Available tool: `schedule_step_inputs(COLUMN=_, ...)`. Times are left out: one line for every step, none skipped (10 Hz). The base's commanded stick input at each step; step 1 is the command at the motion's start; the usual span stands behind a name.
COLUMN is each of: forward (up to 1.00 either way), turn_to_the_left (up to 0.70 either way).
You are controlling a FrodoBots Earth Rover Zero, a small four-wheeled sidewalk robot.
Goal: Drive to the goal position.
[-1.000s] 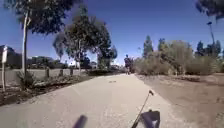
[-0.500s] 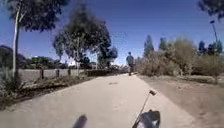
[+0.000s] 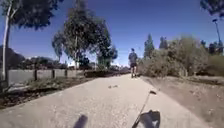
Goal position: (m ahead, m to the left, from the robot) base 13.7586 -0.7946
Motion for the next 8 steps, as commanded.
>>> schedule_step_inputs(forward=1.00, turn_to_the_left=0.00)
schedule_step_inputs(forward=1.00, turn_to_the_left=0.00)
schedule_step_inputs(forward=1.00, turn_to_the_left=0.00)
schedule_step_inputs(forward=1.00, turn_to_the_left=0.00)
schedule_step_inputs(forward=1.00, turn_to_the_left=0.00)
schedule_step_inputs(forward=1.00, turn_to_the_left=0.00)
schedule_step_inputs(forward=1.00, turn_to_the_left=0.00)
schedule_step_inputs(forward=1.00, turn_to_the_left=0.00)
